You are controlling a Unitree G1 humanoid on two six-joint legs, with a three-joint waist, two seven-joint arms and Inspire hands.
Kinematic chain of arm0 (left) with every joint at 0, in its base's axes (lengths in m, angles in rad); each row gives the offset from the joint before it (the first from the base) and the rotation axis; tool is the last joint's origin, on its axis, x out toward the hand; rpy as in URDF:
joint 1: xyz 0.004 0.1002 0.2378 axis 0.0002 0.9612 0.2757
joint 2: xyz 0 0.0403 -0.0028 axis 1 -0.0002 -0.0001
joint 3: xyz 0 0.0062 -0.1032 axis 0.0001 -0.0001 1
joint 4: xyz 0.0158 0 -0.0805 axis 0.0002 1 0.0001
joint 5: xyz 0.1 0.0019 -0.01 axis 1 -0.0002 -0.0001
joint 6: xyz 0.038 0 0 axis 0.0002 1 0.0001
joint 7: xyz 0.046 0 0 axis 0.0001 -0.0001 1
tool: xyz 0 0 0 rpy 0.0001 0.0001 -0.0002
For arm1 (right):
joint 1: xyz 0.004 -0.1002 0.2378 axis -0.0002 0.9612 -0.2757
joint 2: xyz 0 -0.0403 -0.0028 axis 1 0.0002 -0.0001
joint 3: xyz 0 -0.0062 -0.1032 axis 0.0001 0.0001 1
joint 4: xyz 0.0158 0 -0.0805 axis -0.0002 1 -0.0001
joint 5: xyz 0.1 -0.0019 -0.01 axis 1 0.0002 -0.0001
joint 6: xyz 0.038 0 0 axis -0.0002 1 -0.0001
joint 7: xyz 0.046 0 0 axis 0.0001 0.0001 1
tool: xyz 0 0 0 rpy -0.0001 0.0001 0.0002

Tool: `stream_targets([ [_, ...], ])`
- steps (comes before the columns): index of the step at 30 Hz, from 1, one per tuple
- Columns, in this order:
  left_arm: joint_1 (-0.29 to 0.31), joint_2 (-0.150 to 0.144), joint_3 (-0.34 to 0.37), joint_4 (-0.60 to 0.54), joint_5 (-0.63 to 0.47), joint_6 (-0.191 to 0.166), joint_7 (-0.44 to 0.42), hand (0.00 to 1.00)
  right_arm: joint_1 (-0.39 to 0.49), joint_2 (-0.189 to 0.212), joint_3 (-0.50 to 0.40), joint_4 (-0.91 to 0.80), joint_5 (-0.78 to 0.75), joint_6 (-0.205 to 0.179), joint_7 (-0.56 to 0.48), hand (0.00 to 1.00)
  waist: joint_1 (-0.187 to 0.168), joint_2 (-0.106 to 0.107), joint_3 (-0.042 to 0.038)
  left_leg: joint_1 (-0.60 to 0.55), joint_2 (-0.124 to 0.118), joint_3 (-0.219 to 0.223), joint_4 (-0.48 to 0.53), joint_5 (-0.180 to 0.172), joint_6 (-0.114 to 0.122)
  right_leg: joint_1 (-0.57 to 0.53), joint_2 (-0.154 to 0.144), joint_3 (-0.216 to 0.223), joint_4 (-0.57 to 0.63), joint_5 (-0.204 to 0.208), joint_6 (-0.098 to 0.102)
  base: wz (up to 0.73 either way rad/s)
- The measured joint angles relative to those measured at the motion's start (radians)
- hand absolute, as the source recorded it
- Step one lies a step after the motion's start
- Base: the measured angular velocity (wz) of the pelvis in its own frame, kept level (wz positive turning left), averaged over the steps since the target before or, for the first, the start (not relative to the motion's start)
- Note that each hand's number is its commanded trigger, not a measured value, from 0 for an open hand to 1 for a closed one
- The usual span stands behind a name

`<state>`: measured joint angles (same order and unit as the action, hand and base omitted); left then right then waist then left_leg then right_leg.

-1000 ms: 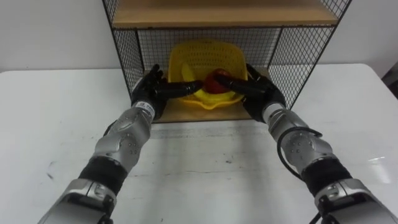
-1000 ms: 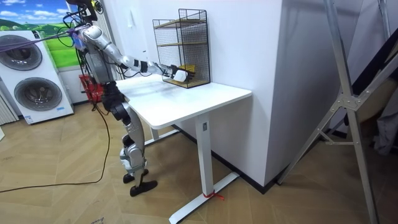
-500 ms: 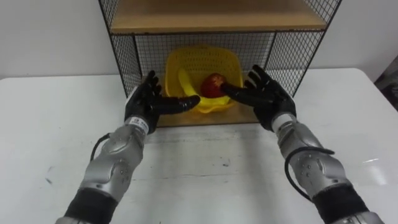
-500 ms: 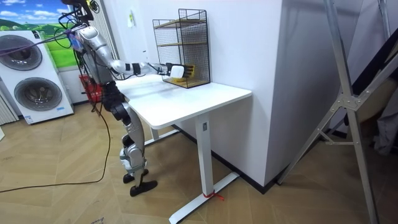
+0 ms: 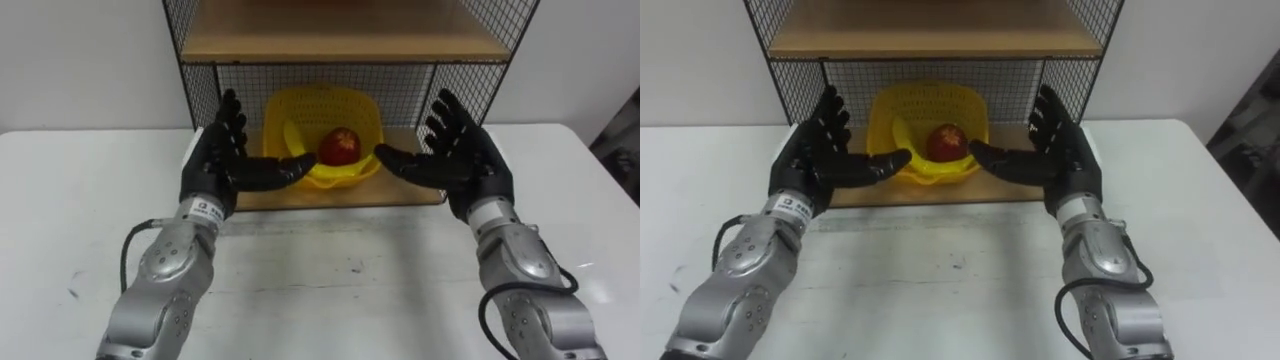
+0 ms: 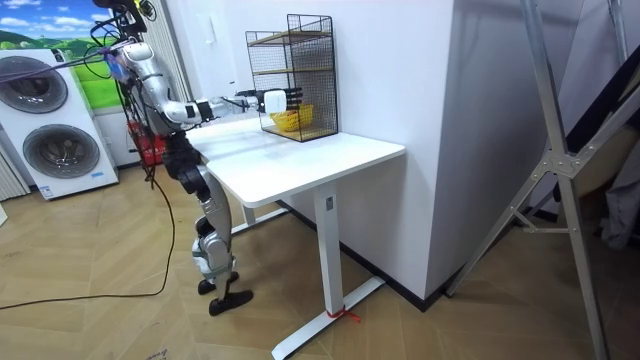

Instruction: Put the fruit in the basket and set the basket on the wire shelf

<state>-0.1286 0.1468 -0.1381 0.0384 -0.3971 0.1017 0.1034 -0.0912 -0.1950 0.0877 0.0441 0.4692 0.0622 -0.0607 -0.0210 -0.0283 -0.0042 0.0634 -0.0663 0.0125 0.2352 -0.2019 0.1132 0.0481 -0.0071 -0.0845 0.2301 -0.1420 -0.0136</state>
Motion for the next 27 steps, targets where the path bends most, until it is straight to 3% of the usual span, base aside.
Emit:
stream_targets([
  [5,0.078,0.010,-0.003,-0.098,0.019,-0.048,-0.006,0.00,0.053,0.000,0.004,-0.098,-0.046,-0.020,0.034,0.00,-0.001,0.005,0.0033,0.002,0.002,0.001,-0.004,0.001,-0.002,0.006,0.007,0.001,-0.011,0.006,-0.001,0.00],
  [9,0.145,0.015,-0.003,-0.099,0.019,-0.062,-0.021,0.00,0.079,0.001,0.008,-0.119,-0.098,-0.021,0.065,0.00,-0.001,0.012,0.0078,-0.002,0.002,0.001,-0.012,0.002,-0.003,0.001,0.009,0.003,-0.011,0.006,-0.001,0.00],
  [13,0.190,0.025,0.001,-0.109,0.019,-0.065,-0.045,0.00,0.120,0.001,0.007,-0.152,-0.161,-0.022,0.095,0.00,0.000,0.012,0.0073,-0.008,0.002,0.001,-0.013,0.006,-0.004,-0.010,0.009,0.003,-0.010,0.007,-0.002,0.00],
  [16,0.229,0.034,0.011,-0.162,0.018,-0.076,-0.057,0.00,0.178,0.000,0.007,-0.181,-0.170,-0.052,0.109,0.00,0.001,0.010,0.0065,-0.015,0.003,0.002,-0.013,0.006,-0.005,-0.012,0.008,0.004,-0.010,0.007,-0.002,0.00],
  [21,0.305,0.043,0.039,-0.242,0.045,-0.143,-0.079,0.00,0.250,-0.004,-0.033,-0.205,-0.164,-0.066,0.130,0.00,0.005,0.005,0.0021,-0.008,0.003,0.002,-0.013,0.006,-0.005,-0.005,0.009,0.003,-0.010,0.007,-0.003,0.00],
  [23,0.356,0.045,0.061,-0.280,0.059,-0.171,-0.096,0.00,0.273,-0.005,-0.073,-0.236,-0.166,-0.105,0.137,0.00,0.001,0.005,0.0021,-0.008,0.003,0.002,-0.013,0.006,-0.005,-0.005,0.011,0.002,-0.011,0.007,-0.003,0.00],
  [27,0.374,0.045,0.109,-0.323,0.089,-0.186,-0.116,0.00,0.281,-0.005,-0.143,-0.303,-0.217,-0.146,0.128,0.00,0.002,0.005,0.0022,-0.016,0.003,0.002,-0.013,0.006,-0.005,-0.014,0.011,0.004,-0.010,0.007,-0.003,0.00],
])
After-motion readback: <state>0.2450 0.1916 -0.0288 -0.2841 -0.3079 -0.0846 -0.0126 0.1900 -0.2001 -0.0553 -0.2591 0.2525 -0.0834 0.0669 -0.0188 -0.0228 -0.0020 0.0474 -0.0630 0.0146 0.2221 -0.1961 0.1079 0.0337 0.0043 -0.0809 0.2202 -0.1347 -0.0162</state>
